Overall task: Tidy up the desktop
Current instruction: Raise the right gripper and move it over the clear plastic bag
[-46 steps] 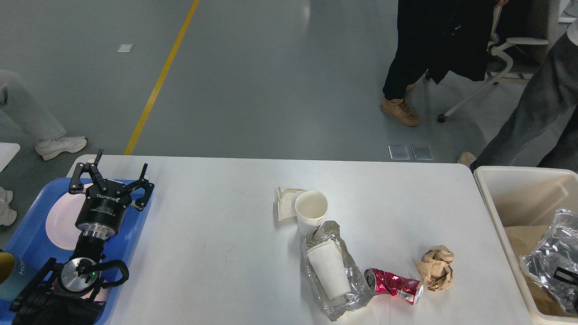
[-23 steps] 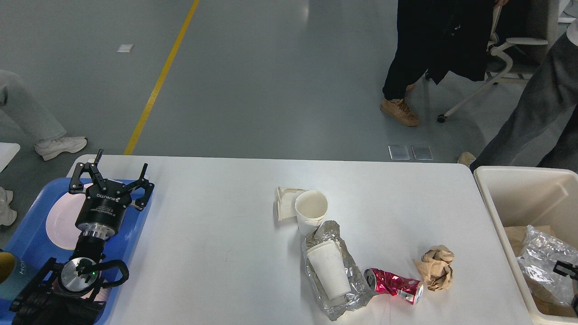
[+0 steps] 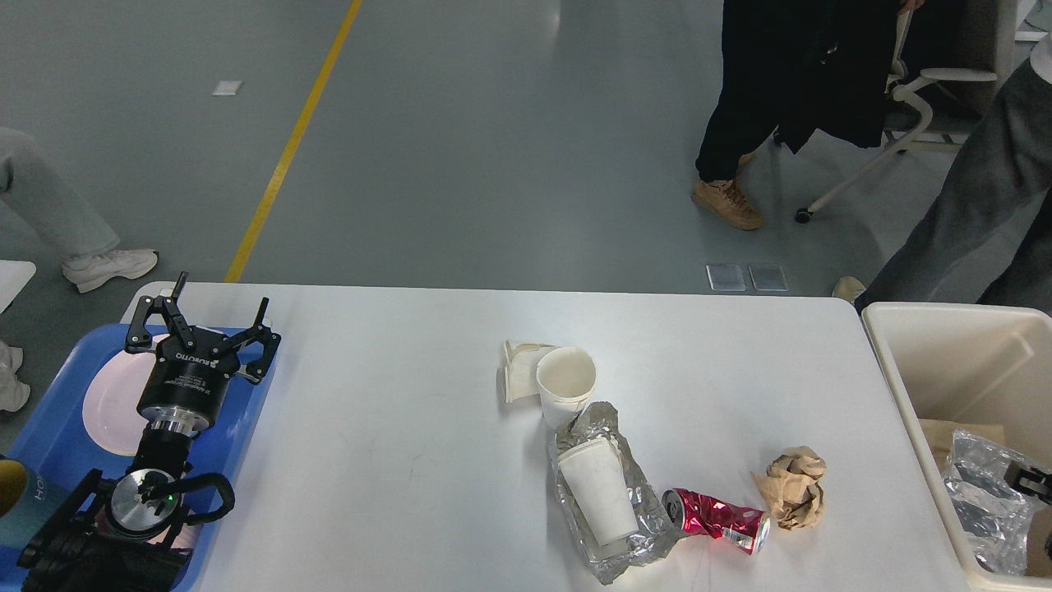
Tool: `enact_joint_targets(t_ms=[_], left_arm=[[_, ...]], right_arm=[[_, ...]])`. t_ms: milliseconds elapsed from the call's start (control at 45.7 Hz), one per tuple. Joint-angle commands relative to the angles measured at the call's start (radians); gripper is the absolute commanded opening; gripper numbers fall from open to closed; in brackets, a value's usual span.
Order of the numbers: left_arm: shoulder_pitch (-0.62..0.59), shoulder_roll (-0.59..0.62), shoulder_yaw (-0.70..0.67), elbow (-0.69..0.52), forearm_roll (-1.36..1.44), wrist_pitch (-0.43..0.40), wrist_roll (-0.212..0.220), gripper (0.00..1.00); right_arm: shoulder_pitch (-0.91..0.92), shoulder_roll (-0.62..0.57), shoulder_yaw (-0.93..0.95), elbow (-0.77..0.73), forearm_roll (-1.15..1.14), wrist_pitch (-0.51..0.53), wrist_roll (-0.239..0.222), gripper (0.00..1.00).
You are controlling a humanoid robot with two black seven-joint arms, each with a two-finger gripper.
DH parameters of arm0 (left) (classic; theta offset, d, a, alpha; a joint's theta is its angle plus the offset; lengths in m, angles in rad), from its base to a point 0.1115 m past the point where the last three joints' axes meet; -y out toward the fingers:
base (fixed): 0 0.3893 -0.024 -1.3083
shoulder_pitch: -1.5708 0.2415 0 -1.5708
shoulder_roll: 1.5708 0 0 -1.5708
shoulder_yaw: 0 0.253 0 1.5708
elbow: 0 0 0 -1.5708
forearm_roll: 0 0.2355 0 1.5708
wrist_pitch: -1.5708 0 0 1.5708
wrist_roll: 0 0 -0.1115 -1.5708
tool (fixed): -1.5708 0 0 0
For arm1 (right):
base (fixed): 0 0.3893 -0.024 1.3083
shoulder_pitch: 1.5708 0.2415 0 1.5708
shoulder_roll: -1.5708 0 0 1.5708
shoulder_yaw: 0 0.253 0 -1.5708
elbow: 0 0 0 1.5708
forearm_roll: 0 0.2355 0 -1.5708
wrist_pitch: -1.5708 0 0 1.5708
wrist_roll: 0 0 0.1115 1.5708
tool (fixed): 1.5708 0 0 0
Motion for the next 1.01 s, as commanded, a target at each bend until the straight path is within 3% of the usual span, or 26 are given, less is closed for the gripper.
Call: enact_joint_targets(t_ms=[0, 241, 459, 547, 700, 766, 985], left_arm=[[0.0, 0.0, 0.0, 0.0, 0.0, 0.0, 0.0, 0.96], [0.0, 0.0, 0.0, 0.0, 0.0, -0.002, 0.0, 0.96], [0.0, 0.0, 0.0, 0.0, 0.0, 0.0, 0.0, 0.96], [0.0, 0.0, 0.0, 0.0, 0.0, -0.002, 0.0, 0.96], [0.0, 0.0, 0.002, 0.0, 0.0, -0.002, 0.0, 0.96], [0.001, 0.0, 0.0, 0.0, 0.0, -0.002, 0.0, 0.96], [0.001, 0.0, 0.0, 0.0, 0.0, 0.001, 0.0, 0.96]], right_arm=[[0.064, -0.024, -0.001, 0.066, -0.013, 0.007, 0.0, 1.0], [0.391, -0.194, -0.04, 0.454, -0.134, 0.024, -0.012, 1.0], [0.868, -0.237, -0.25, 0.815, -0.237, 0.206, -0.187, 1.0], [1.122, -0.153, -0.368, 0.916, -0.237, 0.407, -0.247, 1.0], [1.365, 0.033, -0.429, 0.95, -0.233, 0.796, -0.255, 1.0], [1.484, 0.073, -0.419, 0.994, -0.228, 0.912, -0.255, 1.0], [1.862, 0.11, -0.409, 1.355, -0.222, 0.929, -0.248, 1.0]])
